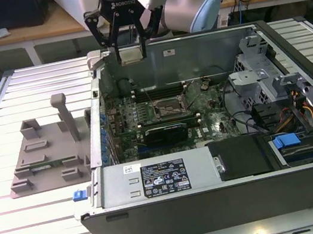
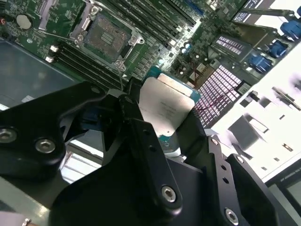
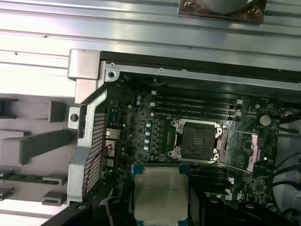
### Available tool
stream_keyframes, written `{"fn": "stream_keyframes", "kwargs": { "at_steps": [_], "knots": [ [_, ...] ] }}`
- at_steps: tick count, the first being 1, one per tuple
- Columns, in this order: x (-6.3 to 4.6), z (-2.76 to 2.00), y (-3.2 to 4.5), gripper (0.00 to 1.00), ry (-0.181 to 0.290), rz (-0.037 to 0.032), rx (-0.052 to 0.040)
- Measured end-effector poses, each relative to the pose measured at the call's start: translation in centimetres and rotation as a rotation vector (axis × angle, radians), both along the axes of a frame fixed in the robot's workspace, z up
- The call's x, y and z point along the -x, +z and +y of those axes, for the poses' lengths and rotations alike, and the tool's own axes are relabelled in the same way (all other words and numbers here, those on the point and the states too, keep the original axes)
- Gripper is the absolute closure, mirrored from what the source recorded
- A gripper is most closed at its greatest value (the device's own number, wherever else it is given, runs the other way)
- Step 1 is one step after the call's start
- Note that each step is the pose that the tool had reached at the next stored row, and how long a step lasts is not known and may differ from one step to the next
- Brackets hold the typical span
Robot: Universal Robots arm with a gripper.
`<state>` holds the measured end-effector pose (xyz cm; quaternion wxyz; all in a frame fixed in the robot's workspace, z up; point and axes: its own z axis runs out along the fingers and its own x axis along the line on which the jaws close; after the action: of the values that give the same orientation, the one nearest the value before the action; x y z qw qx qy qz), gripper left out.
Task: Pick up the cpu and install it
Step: 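Pick up the cpu and move it towards the insertion slot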
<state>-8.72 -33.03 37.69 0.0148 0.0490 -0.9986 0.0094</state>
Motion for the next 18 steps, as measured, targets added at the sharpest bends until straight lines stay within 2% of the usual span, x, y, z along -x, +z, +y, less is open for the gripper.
{"fn": "stream_keyframes", "kwargs": {
  "at_steps": [18],
  "knots": [
    [-4.1,0.0,-2.25,0.45,0.0,0.008,0.0]
  ]
}}
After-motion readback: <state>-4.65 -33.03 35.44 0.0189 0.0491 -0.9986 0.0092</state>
